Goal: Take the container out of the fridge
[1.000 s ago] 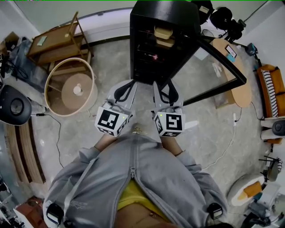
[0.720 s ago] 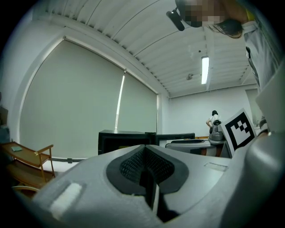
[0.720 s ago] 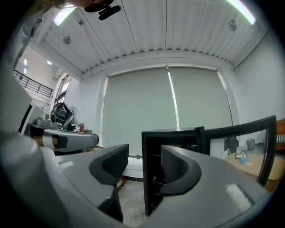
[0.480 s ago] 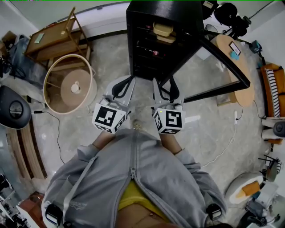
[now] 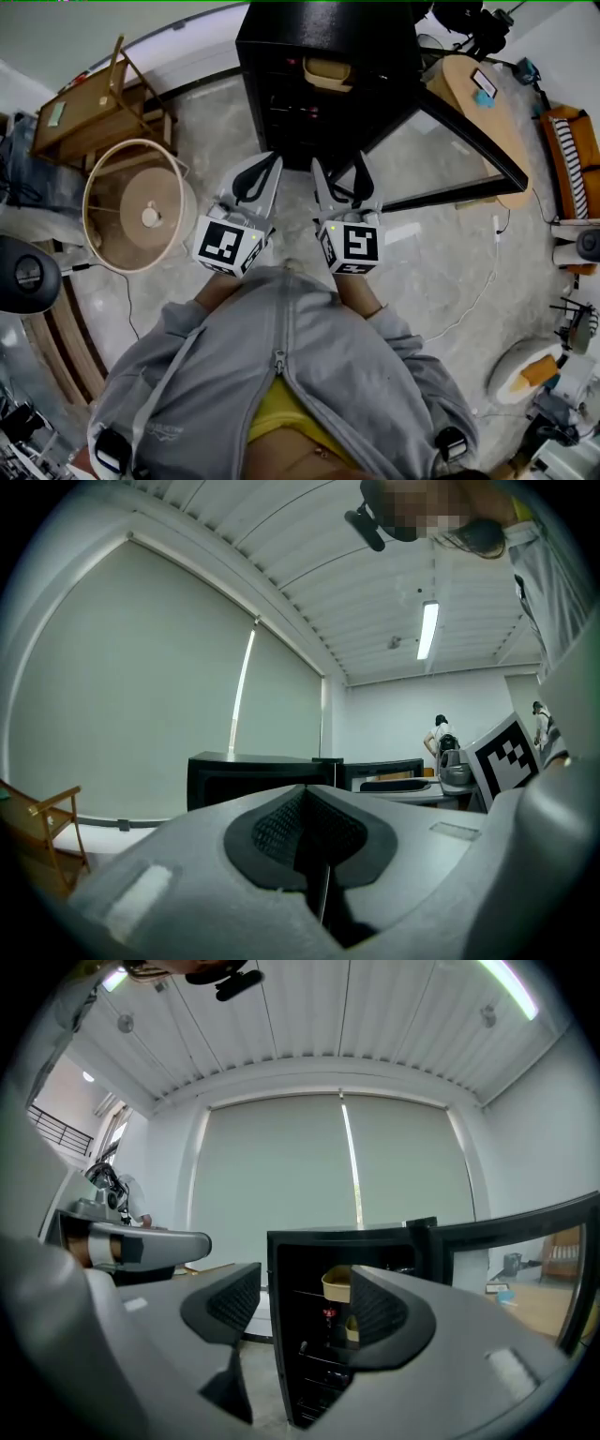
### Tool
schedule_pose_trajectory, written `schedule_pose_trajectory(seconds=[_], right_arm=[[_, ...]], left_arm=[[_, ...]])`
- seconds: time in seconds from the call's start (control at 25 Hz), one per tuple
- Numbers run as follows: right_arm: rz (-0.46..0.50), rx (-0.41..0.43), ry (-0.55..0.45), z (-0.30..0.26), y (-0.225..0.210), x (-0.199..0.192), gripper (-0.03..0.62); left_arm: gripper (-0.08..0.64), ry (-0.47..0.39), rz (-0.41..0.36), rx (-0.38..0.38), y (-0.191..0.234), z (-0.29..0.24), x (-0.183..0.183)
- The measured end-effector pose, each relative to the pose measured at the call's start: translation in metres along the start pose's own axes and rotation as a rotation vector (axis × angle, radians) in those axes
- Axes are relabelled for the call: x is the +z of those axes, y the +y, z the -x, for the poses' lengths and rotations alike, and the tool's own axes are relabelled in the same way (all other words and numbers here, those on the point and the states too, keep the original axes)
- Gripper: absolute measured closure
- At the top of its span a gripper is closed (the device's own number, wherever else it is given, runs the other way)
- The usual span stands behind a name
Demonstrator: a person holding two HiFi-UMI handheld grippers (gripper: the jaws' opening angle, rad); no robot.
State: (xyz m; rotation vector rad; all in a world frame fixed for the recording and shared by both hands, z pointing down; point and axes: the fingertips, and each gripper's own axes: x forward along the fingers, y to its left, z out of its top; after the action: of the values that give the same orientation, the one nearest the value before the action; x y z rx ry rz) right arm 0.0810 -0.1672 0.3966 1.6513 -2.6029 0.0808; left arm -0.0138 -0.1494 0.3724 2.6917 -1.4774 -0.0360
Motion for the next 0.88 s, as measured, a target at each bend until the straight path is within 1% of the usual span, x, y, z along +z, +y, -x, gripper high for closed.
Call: schedule_pose_trajectory(seconds=[0.2,0.44,0.72,0.88], right_arm=[[-0.011,-0.063,0.002,-0.055,-0.009,-0.005,0.305],[-0.026,-0.153,0.013,-0.112,-0.02,-0.016,0.293],[-0.05,-0.239,0.029,-0.154,-0.043,-0.035,0.277],[-0.056,-0.263,0.048,-0.17,-0.052,-0.046,0.252]], left_arm=[[0.555,0.008,-0.015,-0.063,0.043,-0.042,0.002],[0.555,0.026,-0.023,-0.153,0.085,-0.086,-0.006],[0.555,0.054,-0.018,-0.26,0.103,-0.133,-0.025],[0.555,0.075,-0.019,-0.294,0.111,-0.15,-0.034]])
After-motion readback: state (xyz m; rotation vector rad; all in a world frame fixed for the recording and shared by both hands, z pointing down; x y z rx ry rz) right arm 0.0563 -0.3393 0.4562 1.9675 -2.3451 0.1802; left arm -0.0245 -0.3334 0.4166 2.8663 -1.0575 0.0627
